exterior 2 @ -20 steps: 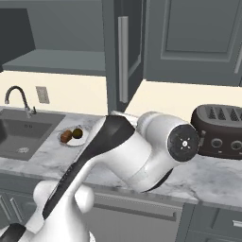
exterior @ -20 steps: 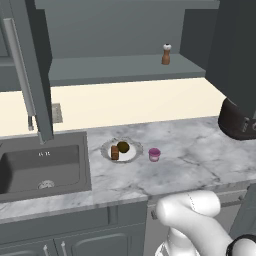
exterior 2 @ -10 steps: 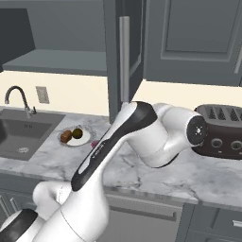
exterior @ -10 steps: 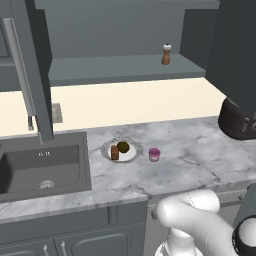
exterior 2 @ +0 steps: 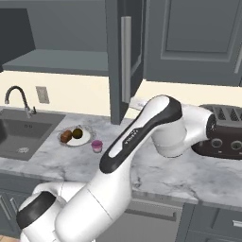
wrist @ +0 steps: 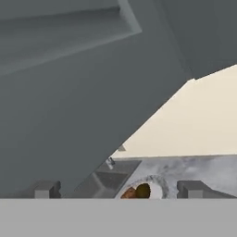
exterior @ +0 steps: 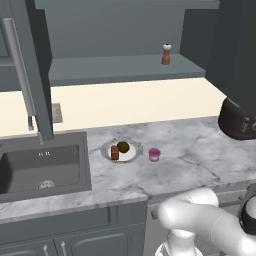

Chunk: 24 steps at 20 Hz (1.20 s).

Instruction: Pick the avocado and bread from the counter and place them on the plate. Then pick the jam from the cabinet and place it next to the plate. Lastly close the cabinet door.

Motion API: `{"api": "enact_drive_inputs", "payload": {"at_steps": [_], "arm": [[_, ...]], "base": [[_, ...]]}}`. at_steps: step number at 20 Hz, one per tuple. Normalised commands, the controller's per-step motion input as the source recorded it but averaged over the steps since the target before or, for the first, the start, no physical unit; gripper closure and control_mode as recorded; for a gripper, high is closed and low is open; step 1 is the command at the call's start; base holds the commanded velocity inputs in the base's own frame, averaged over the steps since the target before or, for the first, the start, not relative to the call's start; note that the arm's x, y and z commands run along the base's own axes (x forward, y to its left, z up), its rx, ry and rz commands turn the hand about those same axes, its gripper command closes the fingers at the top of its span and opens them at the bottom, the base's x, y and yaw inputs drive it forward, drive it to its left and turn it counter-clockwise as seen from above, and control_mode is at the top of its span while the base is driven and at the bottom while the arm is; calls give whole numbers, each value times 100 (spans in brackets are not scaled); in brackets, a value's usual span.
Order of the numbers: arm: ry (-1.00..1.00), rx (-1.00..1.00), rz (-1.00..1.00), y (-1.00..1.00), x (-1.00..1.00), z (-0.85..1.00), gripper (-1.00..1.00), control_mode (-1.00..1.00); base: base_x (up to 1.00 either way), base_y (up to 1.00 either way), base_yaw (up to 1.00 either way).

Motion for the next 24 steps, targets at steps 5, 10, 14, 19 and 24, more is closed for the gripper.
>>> {"api": "enact_drive_inputs", "payload": {"at_steps": [5, 10, 14, 19, 24], "arm": [[-3, 8, 21, 12, 0, 22, -100, -100], [-7, 4, 21, 34, 0, 4, -100, -100], [-13, 1, 20, 42, -7, 0, -100, -100], [-12, 0, 15, 46, -8, 1, -100, -100], [-3, 0, 1, 58, -1, 19, -100, -100]], "base": [[0, 0, 0], [0, 0, 0], [0, 0, 0], [0, 0, 0], [0, 0, 0]]}}
